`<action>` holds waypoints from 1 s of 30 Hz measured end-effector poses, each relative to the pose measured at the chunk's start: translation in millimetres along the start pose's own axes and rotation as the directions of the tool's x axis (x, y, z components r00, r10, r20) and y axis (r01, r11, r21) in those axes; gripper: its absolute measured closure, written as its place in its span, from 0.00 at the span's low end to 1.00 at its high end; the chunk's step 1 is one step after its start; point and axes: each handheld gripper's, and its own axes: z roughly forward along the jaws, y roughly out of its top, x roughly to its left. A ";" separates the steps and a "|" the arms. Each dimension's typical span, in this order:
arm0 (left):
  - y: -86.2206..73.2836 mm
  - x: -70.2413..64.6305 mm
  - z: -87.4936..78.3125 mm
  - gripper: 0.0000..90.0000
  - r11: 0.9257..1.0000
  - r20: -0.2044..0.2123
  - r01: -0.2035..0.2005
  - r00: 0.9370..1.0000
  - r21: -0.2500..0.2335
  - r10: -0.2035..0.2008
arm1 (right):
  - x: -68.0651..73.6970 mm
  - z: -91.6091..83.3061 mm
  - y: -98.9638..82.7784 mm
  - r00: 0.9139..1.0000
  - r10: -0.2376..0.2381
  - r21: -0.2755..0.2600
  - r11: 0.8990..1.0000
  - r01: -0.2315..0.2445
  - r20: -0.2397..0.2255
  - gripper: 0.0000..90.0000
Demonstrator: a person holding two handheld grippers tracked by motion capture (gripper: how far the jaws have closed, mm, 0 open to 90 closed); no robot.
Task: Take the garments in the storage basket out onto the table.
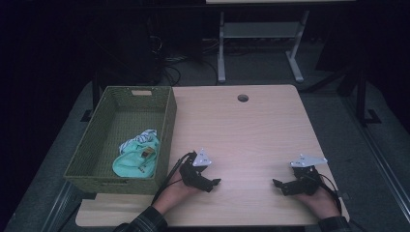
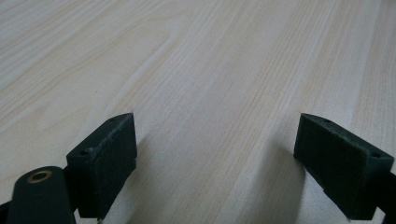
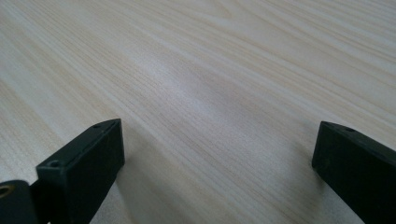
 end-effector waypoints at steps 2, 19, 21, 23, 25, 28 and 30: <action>0.4 -0.1 0.7 0.13 1.000 0.003 0.000 1.000 -0.002 0.000 | -0.1 0.0 0.0 1.000 -0.001 0.000 1.000 0.001 0.000 0.02; 7.1 1.9 -2.4 0.15 0.997 0.013 -0.015 1.000 0.073 0.014 | -0.3 0.2 0.2 1.000 -0.003 0.000 1.000 0.003 -0.003 0.02; 7.6 2.4 -2.7 0.15 0.997 0.010 -0.011 1.000 0.080 0.011 | -0.3 0.2 0.2 1.000 -0.003 0.000 1.000 0.003 -0.003 0.02; 8.3 3.1 -3.1 0.15 0.997 0.009 -0.011 1.000 0.081 0.010 | -0.3 0.2 0.2 1.000 -0.003 0.000 1.000 0.003 -0.003 0.02; 9.1 4.0 -4.2 0.15 0.997 0.010 -0.003 1.000 0.080 0.002 | -0.3 0.2 0.2 1.000 -0.002 0.000 1.000 0.002 -0.003 0.02; 10.5 5.0 -6.5 0.15 0.997 0.011 0.001 1.000 0.075 -0.002 | -0.3 0.2 0.2 1.000 -0.003 -0.001 1.000 0.003 -0.003 0.02; 10.9 5.6 -7.9 0.15 0.998 0.009 0.005 1.000 0.069 -0.006 | -0.3 0.2 0.2 1.000 -0.003 -0.001 1.000 0.003 -0.003 0.02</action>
